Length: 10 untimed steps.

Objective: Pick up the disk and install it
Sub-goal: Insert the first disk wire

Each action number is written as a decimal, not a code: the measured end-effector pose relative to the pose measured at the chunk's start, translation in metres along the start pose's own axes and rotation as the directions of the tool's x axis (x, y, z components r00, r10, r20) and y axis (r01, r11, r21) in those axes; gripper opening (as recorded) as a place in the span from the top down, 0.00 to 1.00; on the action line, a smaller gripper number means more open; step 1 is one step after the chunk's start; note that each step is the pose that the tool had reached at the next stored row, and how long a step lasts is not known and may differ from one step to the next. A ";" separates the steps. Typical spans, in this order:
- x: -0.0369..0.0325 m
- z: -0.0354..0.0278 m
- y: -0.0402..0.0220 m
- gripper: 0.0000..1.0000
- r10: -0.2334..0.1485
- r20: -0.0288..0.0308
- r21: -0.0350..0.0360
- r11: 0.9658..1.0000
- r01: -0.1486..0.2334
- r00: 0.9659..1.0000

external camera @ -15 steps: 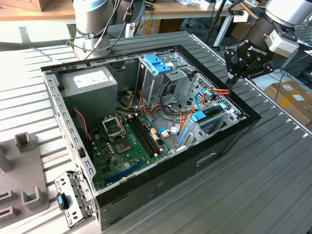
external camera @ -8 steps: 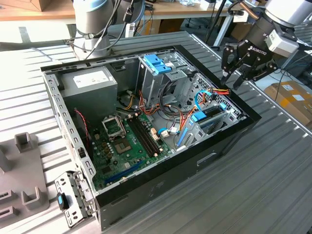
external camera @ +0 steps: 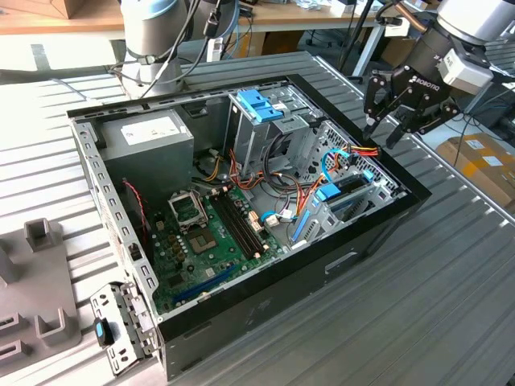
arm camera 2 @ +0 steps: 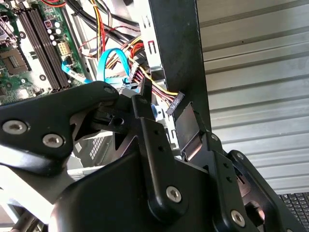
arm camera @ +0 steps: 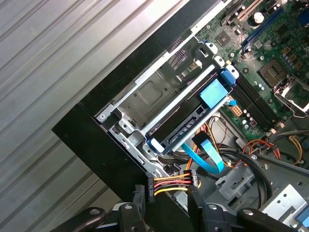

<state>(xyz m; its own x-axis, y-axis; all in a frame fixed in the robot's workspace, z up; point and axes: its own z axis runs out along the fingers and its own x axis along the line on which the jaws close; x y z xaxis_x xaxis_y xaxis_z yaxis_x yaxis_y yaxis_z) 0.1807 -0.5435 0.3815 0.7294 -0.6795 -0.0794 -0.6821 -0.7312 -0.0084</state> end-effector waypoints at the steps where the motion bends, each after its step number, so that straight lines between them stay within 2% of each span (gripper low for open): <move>1: 0.0003 0.0009 -0.0001 0.52 0.000 0.000 0.000 1.000 0.000 1.000; 5: 0.0021 0.0022 -0.0004 0.52 -0.004 -0.001 -0.001 1.000 0.004 1.000; 10: 0.0060 0.0035 0.0030 0.52 -0.007 0.000 -0.001 1.000 0.007 1.000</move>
<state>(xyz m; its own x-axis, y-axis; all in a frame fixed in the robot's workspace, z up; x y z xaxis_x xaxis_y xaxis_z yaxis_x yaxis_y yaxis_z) 0.1828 -0.5495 0.3776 0.7338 -0.6747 -0.0788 -0.6773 -0.7357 -0.0078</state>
